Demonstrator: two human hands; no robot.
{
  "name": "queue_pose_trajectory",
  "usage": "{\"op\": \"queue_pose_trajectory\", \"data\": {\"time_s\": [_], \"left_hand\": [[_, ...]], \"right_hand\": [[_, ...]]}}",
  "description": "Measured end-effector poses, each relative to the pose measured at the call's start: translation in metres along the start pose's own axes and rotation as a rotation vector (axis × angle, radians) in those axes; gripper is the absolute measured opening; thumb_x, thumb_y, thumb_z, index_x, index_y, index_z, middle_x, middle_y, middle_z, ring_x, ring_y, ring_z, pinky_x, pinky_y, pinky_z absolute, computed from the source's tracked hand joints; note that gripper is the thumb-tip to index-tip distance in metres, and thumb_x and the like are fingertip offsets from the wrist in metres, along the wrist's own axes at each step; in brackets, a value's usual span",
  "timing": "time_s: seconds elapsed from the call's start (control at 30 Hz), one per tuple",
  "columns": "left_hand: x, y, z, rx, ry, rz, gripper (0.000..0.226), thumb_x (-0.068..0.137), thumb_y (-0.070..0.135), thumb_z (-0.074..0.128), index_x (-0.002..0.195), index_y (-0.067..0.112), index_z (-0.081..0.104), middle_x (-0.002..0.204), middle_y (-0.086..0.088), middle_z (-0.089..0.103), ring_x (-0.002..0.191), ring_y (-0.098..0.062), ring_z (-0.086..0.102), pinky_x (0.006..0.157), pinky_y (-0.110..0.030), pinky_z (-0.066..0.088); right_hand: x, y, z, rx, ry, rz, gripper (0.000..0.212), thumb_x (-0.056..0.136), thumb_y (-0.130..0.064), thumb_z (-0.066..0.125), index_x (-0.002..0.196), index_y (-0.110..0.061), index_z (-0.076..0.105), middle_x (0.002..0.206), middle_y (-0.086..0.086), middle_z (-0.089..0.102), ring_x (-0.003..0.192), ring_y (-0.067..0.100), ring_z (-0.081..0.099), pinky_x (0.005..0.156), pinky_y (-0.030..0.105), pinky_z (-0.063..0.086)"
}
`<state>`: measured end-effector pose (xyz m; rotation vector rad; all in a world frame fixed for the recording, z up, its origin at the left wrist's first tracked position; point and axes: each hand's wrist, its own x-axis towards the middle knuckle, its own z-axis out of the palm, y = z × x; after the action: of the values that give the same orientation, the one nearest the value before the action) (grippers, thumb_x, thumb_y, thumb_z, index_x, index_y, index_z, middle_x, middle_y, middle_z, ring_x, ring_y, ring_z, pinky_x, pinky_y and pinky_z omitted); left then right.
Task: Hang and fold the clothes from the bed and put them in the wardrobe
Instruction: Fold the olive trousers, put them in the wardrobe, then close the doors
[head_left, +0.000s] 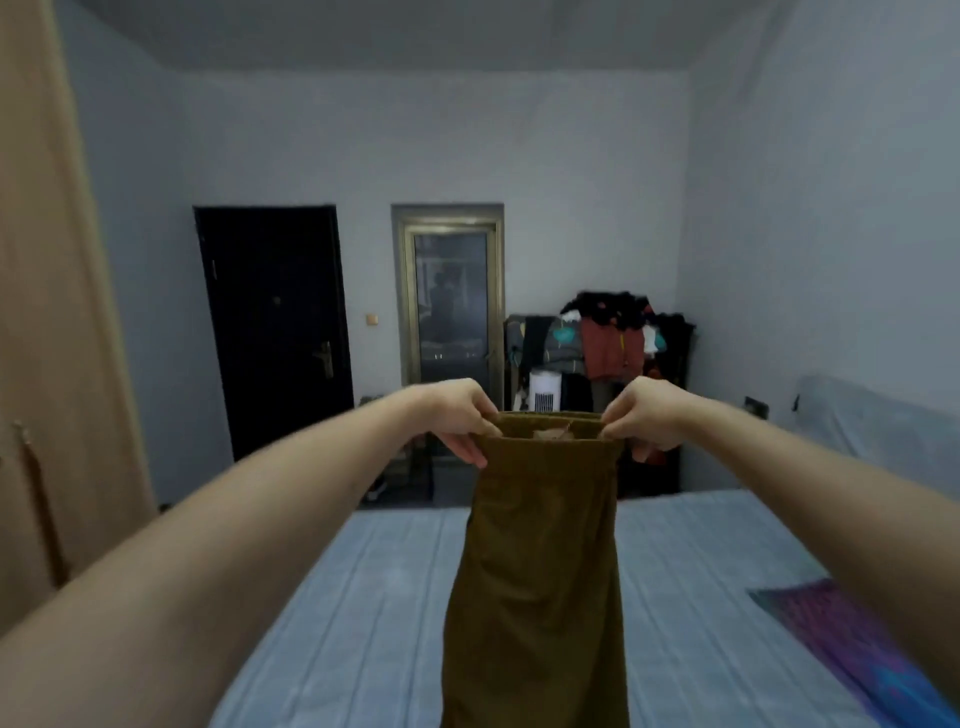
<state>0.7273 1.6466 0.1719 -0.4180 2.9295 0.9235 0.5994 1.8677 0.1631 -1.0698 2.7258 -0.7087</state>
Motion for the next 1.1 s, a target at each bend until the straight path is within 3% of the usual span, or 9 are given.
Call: {"op": "queue_pose_trajectory", "data": {"time_s": [0.1,0.2,0.4,0.6,0.73,0.8,0.9,1.0,1.1], "left_hand": [[0.044,0.023,-0.033,-0.071,0.384,0.166,0.016,0.095,0.013,0.060,0.108,0.010,0.069,0.097,-0.009,0.072,0.076,-0.014,0.073,0.069,-0.026,0.061],[0.062,0.056,-0.070,-0.079,0.702,0.394,0.015,0.096,0.013,0.058,0.104,0.013,0.070,0.096,-0.004,0.069,0.082,-0.011,0.069,0.073,-0.024,0.059],[0.051,0.075,-0.078,0.052,0.852,0.530,0.015,0.095,0.014,0.059,0.104,0.013,0.072,0.098,-0.003,0.065,0.087,-0.011,0.063,0.083,-0.027,0.054],[-0.012,0.059,-0.014,0.233,0.770,0.523,0.017,0.097,0.016,0.057,0.106,0.015,0.072,0.099,-0.002,0.067,0.091,-0.014,0.064,0.089,-0.033,0.054],[-0.070,0.012,0.088,0.480,0.701,0.543,0.019,0.097,0.016,0.051,0.097,0.017,0.070,0.096,-0.003,0.067,0.084,-0.020,0.066,0.075,-0.041,0.058],[-0.100,-0.022,0.161,0.556,0.600,0.479,0.013,0.093,0.016,0.054,0.094,0.017,0.067,0.095,-0.003,0.064,0.081,-0.026,0.066,0.064,-0.043,0.057],[-0.155,-0.077,0.275,0.615,0.417,0.446,0.017,0.068,0.016,0.080,0.073,0.021,0.065,0.075,0.001,0.063,0.061,-0.024,0.064,0.039,-0.025,0.042],[-0.216,-0.124,0.374,0.718,0.192,0.392,0.030,0.049,0.023,0.090,0.060,0.024,0.062,0.061,0.009,0.057,0.053,-0.015,0.058,0.036,-0.019,0.024],[-0.271,-0.152,0.445,0.756,-0.018,0.355,0.029,0.046,0.028,0.088,0.057,0.025,0.062,0.056,0.010,0.056,0.054,-0.013,0.057,0.041,-0.020,0.020]], "right_hand": [[0.047,-0.011,-0.034,0.010,0.431,-0.047,0.017,0.088,-0.023,0.068,0.103,-0.023,0.075,0.101,0.002,0.072,0.075,0.017,0.071,0.069,0.034,0.060],[0.071,-0.022,-0.078,0.007,0.824,-0.070,0.020,0.085,-0.031,0.066,0.103,-0.028,0.074,0.105,0.000,0.073,0.094,0.024,0.068,0.085,0.040,0.056],[0.066,-0.012,-0.119,-0.008,0.865,-0.167,0.021,0.083,-0.036,0.070,0.101,-0.026,0.074,0.095,-0.004,0.073,0.076,0.022,0.070,0.071,0.045,0.060],[-0.020,0.005,-0.069,-0.138,0.741,-0.163,0.026,0.084,-0.040,0.065,0.106,-0.028,0.073,0.101,0.000,0.073,0.080,0.025,0.070,0.074,0.045,0.059],[-0.116,0.030,0.015,-0.373,0.552,-0.136,0.018,0.087,-0.033,0.061,0.098,-0.029,0.075,0.088,0.003,0.070,0.077,0.027,0.064,0.067,0.034,0.054],[-0.169,0.053,0.079,-0.457,0.428,-0.084,0.017,0.087,-0.036,0.060,0.094,-0.028,0.074,0.089,0.003,0.071,0.083,0.028,0.066,0.065,0.032,0.051],[-0.246,0.092,0.191,-0.523,0.152,-0.015,0.024,0.090,-0.040,0.053,0.100,-0.028,0.070,0.102,-0.003,0.069,0.093,0.024,0.066,0.069,0.032,0.049],[-0.321,0.130,0.292,-0.482,-0.064,0.022,0.028,0.092,-0.043,0.046,0.106,-0.029,0.066,0.116,-0.011,0.063,0.095,0.021,0.066,0.071,0.033,0.052],[-0.392,0.147,0.360,-0.424,-0.196,-0.026,0.022,0.082,-0.041,0.052,0.087,-0.031,0.072,0.109,-0.019,0.066,0.068,0.016,0.069,0.050,0.031,0.051]]}}
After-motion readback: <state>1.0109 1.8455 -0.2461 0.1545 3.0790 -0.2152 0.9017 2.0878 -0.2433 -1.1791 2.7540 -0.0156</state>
